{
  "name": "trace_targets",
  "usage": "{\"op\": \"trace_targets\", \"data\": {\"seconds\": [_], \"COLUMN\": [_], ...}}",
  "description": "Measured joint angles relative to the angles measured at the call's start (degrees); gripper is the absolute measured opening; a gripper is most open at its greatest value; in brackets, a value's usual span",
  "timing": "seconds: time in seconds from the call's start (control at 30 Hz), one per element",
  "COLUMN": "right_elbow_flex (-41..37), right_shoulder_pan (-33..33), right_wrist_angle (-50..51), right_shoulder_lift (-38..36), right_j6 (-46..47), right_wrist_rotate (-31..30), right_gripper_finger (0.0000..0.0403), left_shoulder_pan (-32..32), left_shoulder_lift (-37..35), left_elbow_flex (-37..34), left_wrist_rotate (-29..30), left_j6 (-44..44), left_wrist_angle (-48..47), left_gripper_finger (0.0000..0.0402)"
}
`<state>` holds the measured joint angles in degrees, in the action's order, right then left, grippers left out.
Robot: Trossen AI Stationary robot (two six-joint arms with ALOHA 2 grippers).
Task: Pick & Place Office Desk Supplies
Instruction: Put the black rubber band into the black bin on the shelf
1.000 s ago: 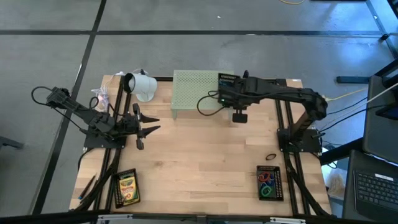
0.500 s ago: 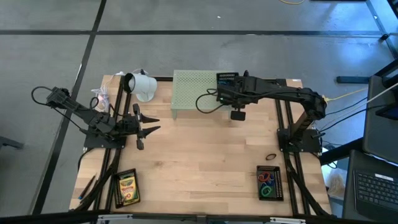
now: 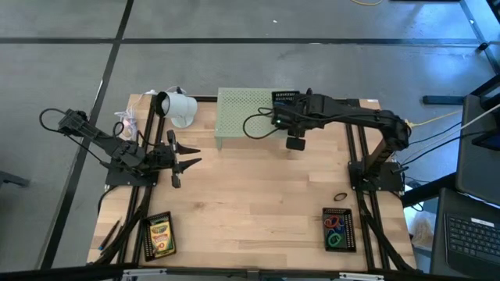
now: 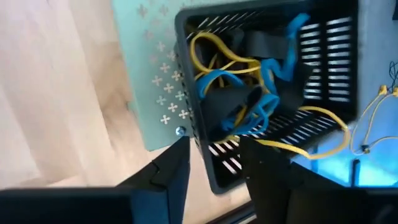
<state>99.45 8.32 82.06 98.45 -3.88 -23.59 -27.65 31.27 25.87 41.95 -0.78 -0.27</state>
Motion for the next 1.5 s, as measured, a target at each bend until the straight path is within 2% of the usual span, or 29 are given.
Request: {"op": "trace_targets", "data": {"seconds": [0.17,0.23,0.37,0.57,0.83,1.0,1.1,1.23,1.37,1.5], "right_elbow_flex": [8.1,10.9,11.5,7.1,-1.1,-7.4,-10.2,-11.9,-12.4,-12.4], "right_shoulder_pan": [-1.8,-2.6,-7.0,-19.0,-36.1,-46.8,-51.1,-54.8,-57.0,-57.0], "right_wrist_angle": [6.6,8.0,7.6,8.0,7.9,-2.0,-9.1,-10.5,-6.8,1.6], "right_shoulder_lift": [0.0,-0.2,-2.2,-3.0,-3.0,-2.9,-2.9,-2.8,-2.8,-2.8], "right_j6": [8.2,15.1,29.6,43.3,58.4,69.1,75.5,82.8,83.1,85.0], "right_wrist_rotate": [2.2,6.5,18.1,20.5,27.4,32.2,30.9,27.9,24.5,20.1], "right_gripper_finger": [0.0155,0.0154,0.0148,0.0139,0.0137,0.0137,0.0139,0.0163,0.02,0.0225], "left_shoulder_pan": [0.0,0.0,0.0,0.0,0.0,0.0,0.0,0.0,0.0,0.0], "left_shoulder_lift": [0.0,0.0,0.0,0.0,0.0,0.0,0.0,0.0,0.0,0.3], "left_elbow_flex": [0.0,0.0,0.0,0.0,0.0,0.0,0.0,0.0,0.0,0.0], "left_wrist_rotate": [0.0,0.0,0.0,-1.7,-7.0,-9.8,-10.6,-10.7,-10.7,-10.6], "left_j6": [0.0,0.0,0.0,1.0,5.2,6.8,7.7,7.7,7.7,7.7], "left_wrist_angle": [0.0,0.0,0.0,-2.2,-3.4,-3.3,-3.3,-3.2,-3.0,-2.1], "left_gripper_finger": [0.0118,0.0118,0.0118,0.0118,0.0116,0.0115,0.0116,0.0114,0.0114,0.0114]}}
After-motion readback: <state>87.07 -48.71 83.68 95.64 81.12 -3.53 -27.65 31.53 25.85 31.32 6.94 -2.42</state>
